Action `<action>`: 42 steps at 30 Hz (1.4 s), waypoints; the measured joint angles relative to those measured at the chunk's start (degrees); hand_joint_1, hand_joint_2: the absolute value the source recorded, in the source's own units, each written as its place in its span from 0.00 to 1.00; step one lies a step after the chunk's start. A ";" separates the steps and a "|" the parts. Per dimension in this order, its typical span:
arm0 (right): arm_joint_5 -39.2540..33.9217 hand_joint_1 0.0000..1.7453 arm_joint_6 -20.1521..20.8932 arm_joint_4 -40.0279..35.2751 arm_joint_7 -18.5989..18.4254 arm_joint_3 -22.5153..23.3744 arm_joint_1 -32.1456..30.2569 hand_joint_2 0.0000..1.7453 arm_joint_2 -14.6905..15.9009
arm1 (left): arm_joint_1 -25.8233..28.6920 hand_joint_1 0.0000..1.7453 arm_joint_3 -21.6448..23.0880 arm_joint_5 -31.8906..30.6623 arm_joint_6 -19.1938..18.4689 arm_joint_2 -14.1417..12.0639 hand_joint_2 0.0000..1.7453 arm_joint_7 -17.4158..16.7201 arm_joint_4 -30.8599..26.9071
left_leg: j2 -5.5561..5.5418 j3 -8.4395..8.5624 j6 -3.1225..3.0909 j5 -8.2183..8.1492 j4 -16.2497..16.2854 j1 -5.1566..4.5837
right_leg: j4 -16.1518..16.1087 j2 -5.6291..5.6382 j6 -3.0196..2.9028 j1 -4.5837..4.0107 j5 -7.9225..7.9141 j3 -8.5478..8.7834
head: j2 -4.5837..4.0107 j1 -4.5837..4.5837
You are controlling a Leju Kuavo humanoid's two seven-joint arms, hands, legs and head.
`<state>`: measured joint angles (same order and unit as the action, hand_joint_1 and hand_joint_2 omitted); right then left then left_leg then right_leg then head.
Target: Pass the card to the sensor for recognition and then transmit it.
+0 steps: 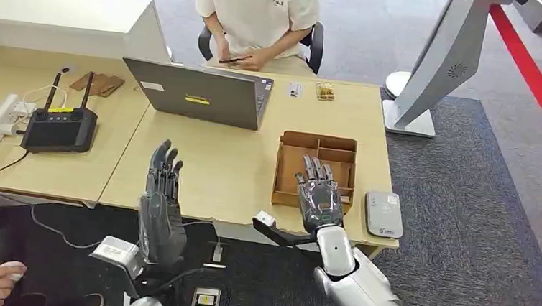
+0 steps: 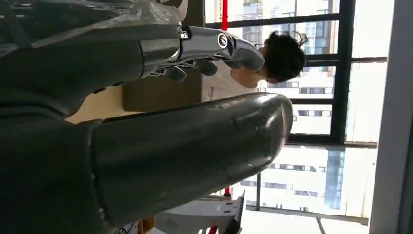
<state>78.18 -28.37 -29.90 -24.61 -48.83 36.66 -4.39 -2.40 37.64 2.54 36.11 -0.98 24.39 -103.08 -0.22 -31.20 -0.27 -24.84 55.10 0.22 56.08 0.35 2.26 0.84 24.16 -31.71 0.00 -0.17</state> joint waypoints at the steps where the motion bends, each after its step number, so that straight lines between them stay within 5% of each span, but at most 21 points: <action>1: -0.09 1.00 0.00 0.04 0.00 0.00 0.01 1.00 0.00 | 0.03 0.00 -0.07 0.00 0.00 0.00 0.00 0.00 0.00 | 0.00 0.00 0.00 0.00 0.00 0.00 | 0.00 0.00 0.00 0.00 0.00 0.00 | 0.00 0.00; 14: -0.44 0.99 0.00 0.52 0.00 0.02 0.06 1.00 -0.26 | 0.17 0.00 -0.24 0.00 0.00 0.00 0.00 -0.39 -0.02 | 0.00 0.00 0.00 0.00 0.00 0.00 | 0.00 0.00 0.00 0.00 0.00 0.00 | 0.00 0.00; 15: -0.70 0.10 0.04 0.55 -0.02 0.04 0.06 1.00 -0.24 | 0.18 0.00 -0.24 0.02 0.00 0.00 0.00 -0.48 -0.02 | 0.00 0.00 0.00 0.00 0.00 0.00 | 0.00 0.00 0.00 0.00 0.00 -0.01 | 0.00 0.00; 16: -0.77 0.00 0.09 0.65 -0.07 0.07 0.07 1.00 -0.24 | 0.18 0.00 -0.24 0.04 0.00 0.00 0.00 -0.55 -0.02 | 0.00 0.00 0.00 0.00 0.00 0.00 | 0.00 0.00 0.00 0.00 0.00 -0.01 | 0.00 0.00; 17: -0.81 0.00 0.20 0.81 -0.17 0.11 0.06 1.00 -0.22 | 0.17 0.00 -0.24 0.07 0.00 0.00 1.00 -0.59 -0.02 | 0.00 0.00 0.00 0.00 0.00 0.00 | -0.01 0.00 0.00 0.00 0.00 -0.01 | 0.00 0.00; 42: -0.79 0.00 0.42 1.29 -1.97 0.48 -0.13 1.00 2.10 | -1.69 0.00 0.07 1.75 0.00 0.00 1.00 -0.35 0.61 | 0.01 0.01 0.00 0.00 0.01 0.00 | -0.01 0.02 0.00 0.00 0.00 -0.03 | 0.00 0.00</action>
<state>77.40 -27.95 -28.61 -26.58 -48.35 36.53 -2.30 -4.10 37.70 4.28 36.11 -0.98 24.04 -102.47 -0.21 -31.19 -0.27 -24.84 55.10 0.22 56.07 0.37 2.25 0.84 24.15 -31.74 0.00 -0.18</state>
